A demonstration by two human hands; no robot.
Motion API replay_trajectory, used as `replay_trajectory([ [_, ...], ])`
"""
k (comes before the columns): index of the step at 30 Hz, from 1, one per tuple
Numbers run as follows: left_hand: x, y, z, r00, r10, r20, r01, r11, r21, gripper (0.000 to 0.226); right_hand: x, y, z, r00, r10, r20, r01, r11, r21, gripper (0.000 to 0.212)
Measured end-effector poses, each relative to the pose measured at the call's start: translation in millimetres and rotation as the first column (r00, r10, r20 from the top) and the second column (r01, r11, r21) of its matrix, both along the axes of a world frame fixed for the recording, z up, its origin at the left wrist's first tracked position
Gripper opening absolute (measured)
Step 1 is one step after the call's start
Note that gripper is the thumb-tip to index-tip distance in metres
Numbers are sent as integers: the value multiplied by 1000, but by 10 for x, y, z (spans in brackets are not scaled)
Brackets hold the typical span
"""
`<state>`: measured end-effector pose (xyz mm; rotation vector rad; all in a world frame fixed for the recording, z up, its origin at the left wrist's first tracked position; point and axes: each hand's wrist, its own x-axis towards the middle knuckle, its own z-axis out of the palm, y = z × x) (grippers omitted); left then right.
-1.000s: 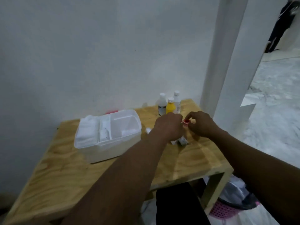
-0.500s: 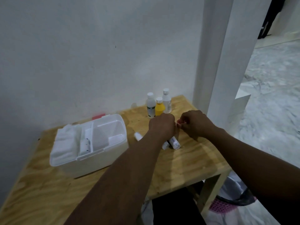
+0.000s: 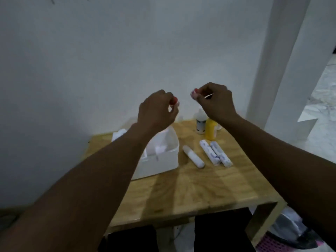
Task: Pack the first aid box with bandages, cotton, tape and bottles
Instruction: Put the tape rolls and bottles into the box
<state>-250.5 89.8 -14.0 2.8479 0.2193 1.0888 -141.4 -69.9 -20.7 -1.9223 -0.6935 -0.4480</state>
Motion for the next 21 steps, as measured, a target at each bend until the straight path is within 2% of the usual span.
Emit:
replay_trajectory([
  [3,-368,633,50,990,137,-39,-140,985,-97,24,-395,530,-100,978,207,-30,-208,975,-81,21],
  [7,-763,1117,-19,972,168,-165,-206,947,-247,31,-813,989,-318,926,375,-52,-374,886,-273,18],
  [11,-884,1218,-107,961,84,-264,-173,926,-335,34,-980,1128,-438,910,409,-64,-395,813,-429,17],
  [16,-785,1217,-176,943,19,-333,-132,939,-319,32,-997,1172,-391,900,437,-2,-343,705,-621,18],
  [21,-680,1143,-195,919,-34,-392,-101,943,-318,29,-939,1145,-329,849,528,-24,-407,624,-668,18],
])
